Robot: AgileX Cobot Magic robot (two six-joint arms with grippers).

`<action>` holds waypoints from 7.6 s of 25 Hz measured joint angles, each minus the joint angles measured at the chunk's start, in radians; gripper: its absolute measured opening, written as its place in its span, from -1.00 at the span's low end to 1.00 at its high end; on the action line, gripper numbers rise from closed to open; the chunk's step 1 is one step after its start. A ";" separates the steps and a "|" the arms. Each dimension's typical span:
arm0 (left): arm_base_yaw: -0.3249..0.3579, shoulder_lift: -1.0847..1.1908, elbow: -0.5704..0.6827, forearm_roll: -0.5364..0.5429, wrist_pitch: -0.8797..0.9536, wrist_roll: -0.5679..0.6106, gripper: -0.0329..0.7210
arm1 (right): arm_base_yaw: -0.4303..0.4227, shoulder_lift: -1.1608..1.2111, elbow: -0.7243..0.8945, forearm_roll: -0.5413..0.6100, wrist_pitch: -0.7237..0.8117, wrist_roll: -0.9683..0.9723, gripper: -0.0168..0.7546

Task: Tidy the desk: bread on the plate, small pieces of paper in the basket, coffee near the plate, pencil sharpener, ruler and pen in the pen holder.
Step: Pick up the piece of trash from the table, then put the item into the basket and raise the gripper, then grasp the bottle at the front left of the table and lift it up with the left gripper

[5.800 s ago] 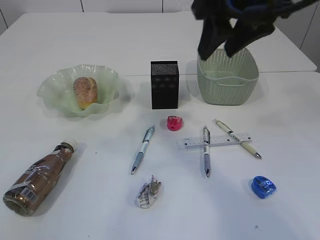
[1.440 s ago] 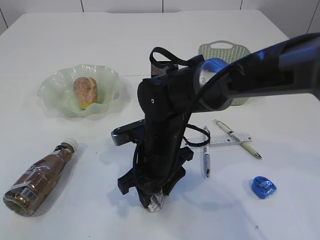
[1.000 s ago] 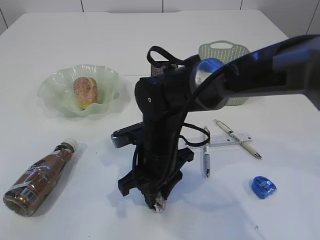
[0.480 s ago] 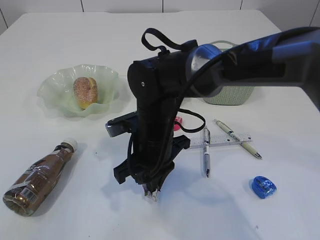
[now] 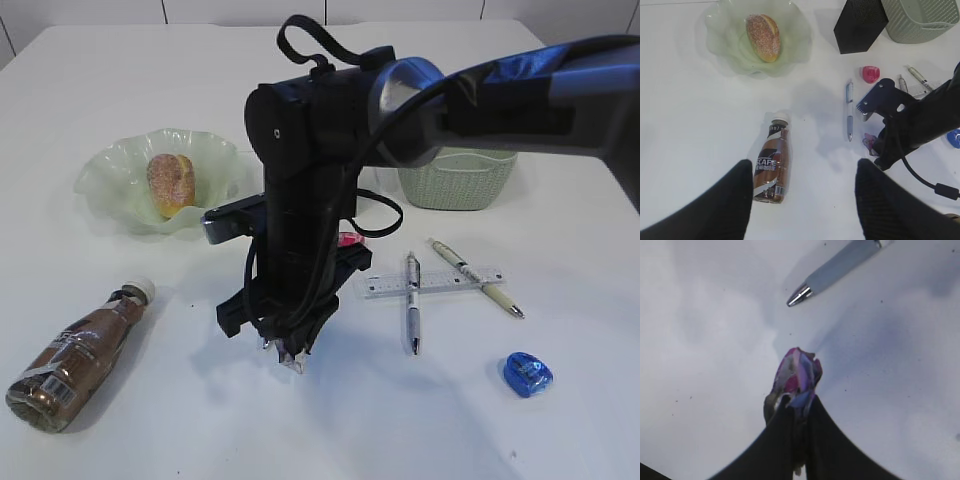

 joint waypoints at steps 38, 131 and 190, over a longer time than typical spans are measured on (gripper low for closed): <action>0.000 0.000 0.000 0.000 0.000 0.000 0.30 | -0.367 0.000 -0.573 -0.279 -0.010 0.042 -0.88; 0.000 0.118 0.068 -0.020 0.000 0.018 0.45 | -0.608 -0.685 0.061 -0.228 0.047 0.119 0.32; -0.156 0.967 0.073 0.213 -0.192 0.079 0.66 | -0.608 -1.078 0.476 -0.123 0.047 0.034 0.32</action>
